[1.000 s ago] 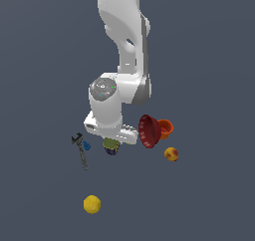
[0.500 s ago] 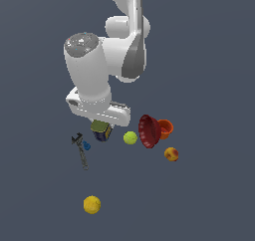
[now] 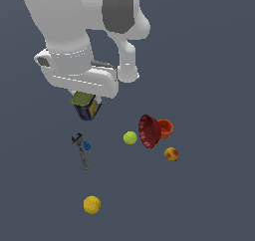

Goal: Pick up a designated object from a clutter of objects.

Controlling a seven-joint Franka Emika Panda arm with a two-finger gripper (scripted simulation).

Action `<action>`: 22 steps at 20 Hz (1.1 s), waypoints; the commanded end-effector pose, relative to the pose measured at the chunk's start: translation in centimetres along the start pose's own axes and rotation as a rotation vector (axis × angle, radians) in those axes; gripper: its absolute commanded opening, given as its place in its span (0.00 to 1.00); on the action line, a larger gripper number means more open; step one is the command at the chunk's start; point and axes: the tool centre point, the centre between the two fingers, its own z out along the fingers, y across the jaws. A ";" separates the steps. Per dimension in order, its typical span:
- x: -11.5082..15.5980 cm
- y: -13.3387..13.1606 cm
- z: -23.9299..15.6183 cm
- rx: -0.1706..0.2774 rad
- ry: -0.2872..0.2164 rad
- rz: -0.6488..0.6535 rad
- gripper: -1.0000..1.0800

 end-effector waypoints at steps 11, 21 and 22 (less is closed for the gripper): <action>-0.3 3.4 -11.3 0.000 0.004 0.000 0.00; -0.2 4.3 -14.3 -0.001 0.004 -0.001 0.00; -0.2 4.3 -14.4 -0.001 0.004 -0.001 0.00</action>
